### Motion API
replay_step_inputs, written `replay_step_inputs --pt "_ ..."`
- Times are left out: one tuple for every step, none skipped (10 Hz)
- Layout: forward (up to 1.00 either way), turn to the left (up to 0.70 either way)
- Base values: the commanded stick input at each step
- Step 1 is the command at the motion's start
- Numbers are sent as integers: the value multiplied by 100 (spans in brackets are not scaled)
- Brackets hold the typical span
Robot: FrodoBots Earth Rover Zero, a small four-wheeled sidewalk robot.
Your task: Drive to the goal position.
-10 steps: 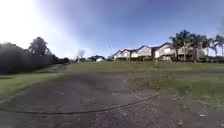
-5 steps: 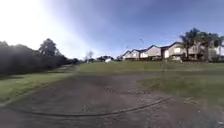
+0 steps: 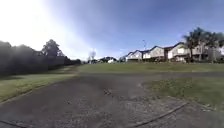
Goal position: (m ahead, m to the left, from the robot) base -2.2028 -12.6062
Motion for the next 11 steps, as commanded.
replay_step_inputs --pt "100 0" --pt "100 0" --pt "100 0" --pt "100 0" --pt "100 0" --pt "100 0" --pt "100 0" --pt "100 0" --pt "100 0" --pt "100 0" --pt "100 -6"
